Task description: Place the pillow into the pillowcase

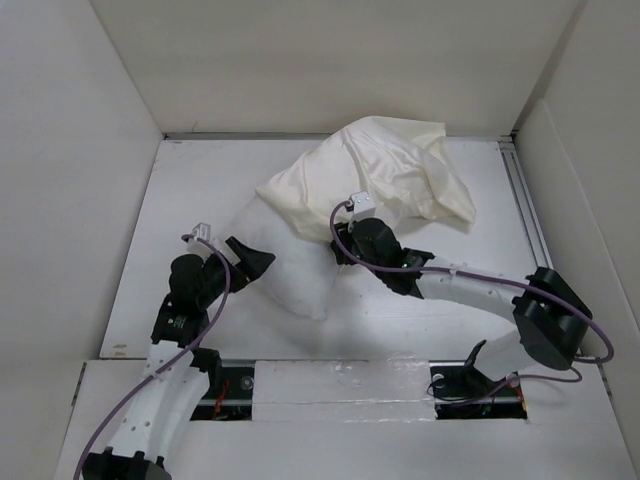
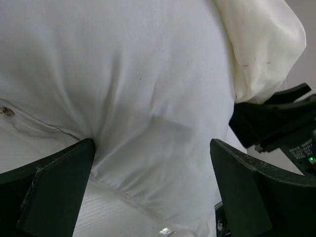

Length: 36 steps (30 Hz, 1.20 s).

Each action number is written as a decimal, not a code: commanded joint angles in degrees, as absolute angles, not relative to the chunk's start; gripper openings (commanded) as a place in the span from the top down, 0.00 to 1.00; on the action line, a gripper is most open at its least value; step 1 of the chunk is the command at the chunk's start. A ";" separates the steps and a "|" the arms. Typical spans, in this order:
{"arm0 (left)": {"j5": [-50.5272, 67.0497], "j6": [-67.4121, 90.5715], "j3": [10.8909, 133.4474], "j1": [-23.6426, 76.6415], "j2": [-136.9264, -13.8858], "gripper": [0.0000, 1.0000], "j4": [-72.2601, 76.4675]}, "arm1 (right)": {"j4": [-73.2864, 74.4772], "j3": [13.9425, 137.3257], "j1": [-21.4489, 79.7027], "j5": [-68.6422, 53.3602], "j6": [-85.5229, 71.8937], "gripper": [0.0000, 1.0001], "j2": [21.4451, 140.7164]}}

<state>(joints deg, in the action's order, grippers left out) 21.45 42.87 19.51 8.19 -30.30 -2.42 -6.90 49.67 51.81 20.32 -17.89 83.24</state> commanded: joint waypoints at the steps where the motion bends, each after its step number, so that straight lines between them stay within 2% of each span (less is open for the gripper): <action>1: 26.60 42.10 22.93 8.44 -30.32 0.00 -2.19 | -11.07 54.22 48.09 21.71 -15.30 0.52 84.63; 2: 28.28 42.10 25.90 8.44 -30.32 0.00 -2.20 | -11.07 56.14 47.38 20.84 -15.29 0.60 85.33; 5: 30.05 40.26 31.96 8.44 -27.87 0.00 -4.21 | -9.76 59.92 44.57 17.07 -13.45 0.63 87.80; 7: 32.50 38.94 34.18 8.44 -27.33 0.00 -5.09 | -9.06 61.34 43.78 15.56 -12.13 0.70 89.55; 9: 36.54 38.94 33.93 8.44 -28.99 0.00 -3.36 | -9.05 62.75 42.98 11.79 -12.13 0.83 90.70; 13: 40.78 45.93 26.14 8.44 -33.29 0.00 12.97 | -8.53 61.62 42.98 6.15 -12.13 0.89 89.92; 15: 45.06 50.95 21.99 8.44 -36.89 0.00 30.78 | -10.98 60.04 44.38 4.06 -12.83 0.89 87.98; 20: 43.68 53.61 17.76 10.71 -52.25 0.29 51.21 | -11.51 59.50 43.86 -1.66 -13.97 0.89 86.75; 21: 42.99 53.61 17.75 11.94 -54.90 0.69 59.07 | -11.51 59.50 43.86 -2.97 -13.97 0.90 86.75; 22: 40.72 53.61 17.75 13.26 -57.63 0.85 61.50 | -12.04 59.50 43.86 -5.51 -13.97 0.91 86.75; 24: 36.50 50.38 19.59 19.64 -64.84 1.00 65.20 | -12.04 59.50 44.47 -8.07 -14.59 1.00 86.75; 27: 22.19 41.24 24.16 29.92 -72.65 1.00 62.94 | -12.04 59.50 46.84 -10.72 -15.12 1.00 86.05; 29: 10.62 37.99 26.27 33.56 -76.27 1.00 58.71 | -11.43 58.19 49.20 -10.72 -15.12 1.00 83.86; 32: 0.21 38.85 27.86 37.61 -83.13 1.00 57.57 | -10.73 56.78 51.23 -10.72 -15.64 1.00 79.90; 34: -4.11 41.73 27.86 38.49 -87.86 1.00 58.09 | -8.88 55.38 52.47 -9.94 -15.64 0.92 77.97; 36: -7.88 43.58 27.86 38.50 -90.60 1.00 58.71 | -6.07 54.76 54.05 -7.05 -15.64 0.88 75.33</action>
